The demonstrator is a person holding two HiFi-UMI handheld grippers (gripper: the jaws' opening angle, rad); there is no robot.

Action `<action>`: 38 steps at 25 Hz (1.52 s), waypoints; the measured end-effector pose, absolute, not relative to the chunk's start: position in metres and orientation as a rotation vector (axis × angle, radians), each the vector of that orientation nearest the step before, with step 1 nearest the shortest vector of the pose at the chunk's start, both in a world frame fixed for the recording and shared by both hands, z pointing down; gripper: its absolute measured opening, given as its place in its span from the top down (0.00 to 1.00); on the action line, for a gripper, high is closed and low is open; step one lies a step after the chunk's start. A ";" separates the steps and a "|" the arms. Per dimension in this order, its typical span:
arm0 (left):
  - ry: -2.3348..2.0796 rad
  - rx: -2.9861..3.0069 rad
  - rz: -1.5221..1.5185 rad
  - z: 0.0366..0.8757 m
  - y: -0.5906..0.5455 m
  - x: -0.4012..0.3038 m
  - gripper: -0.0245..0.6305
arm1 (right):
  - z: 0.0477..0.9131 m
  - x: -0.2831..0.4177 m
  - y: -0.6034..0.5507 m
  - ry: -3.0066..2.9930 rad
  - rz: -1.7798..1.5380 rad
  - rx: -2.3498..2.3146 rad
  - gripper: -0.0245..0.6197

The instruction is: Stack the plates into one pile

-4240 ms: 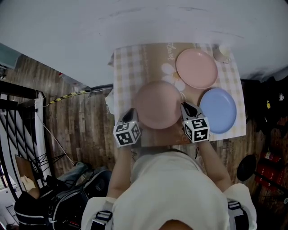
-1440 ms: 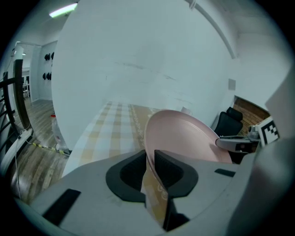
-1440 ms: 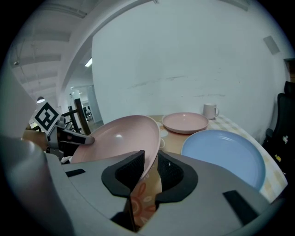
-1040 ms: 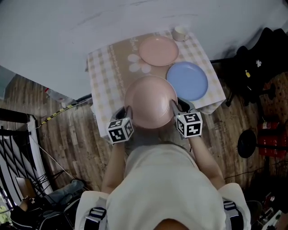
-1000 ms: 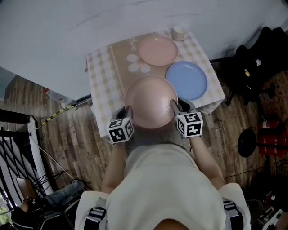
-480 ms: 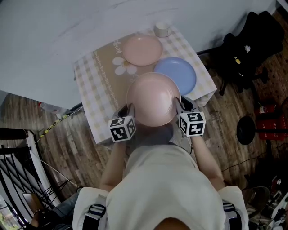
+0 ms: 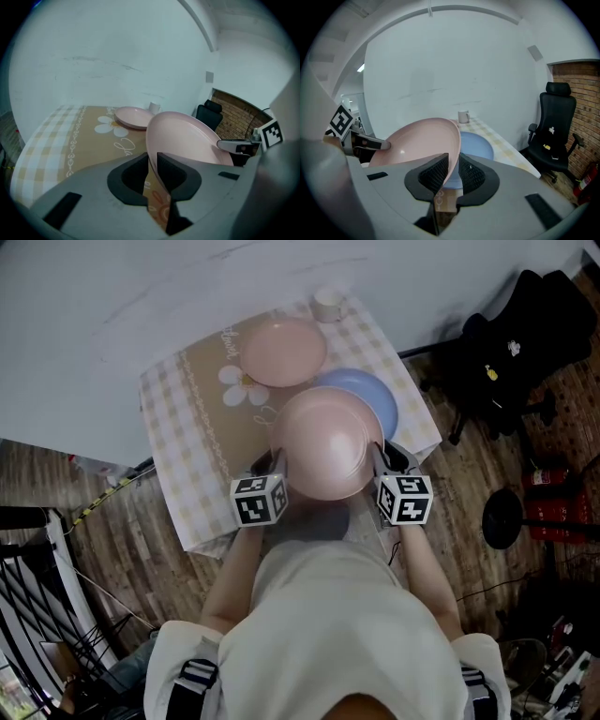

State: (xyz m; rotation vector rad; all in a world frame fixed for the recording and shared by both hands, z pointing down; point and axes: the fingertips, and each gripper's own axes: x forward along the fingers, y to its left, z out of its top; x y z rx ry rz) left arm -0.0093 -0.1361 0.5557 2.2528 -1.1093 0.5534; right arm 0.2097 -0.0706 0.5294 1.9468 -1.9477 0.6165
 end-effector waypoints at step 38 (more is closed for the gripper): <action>-1.223 2.146 0.867 0.599 -0.205 0.095 0.88 | 0.597 0.315 -0.144 -1.875 0.809 1.675 0.84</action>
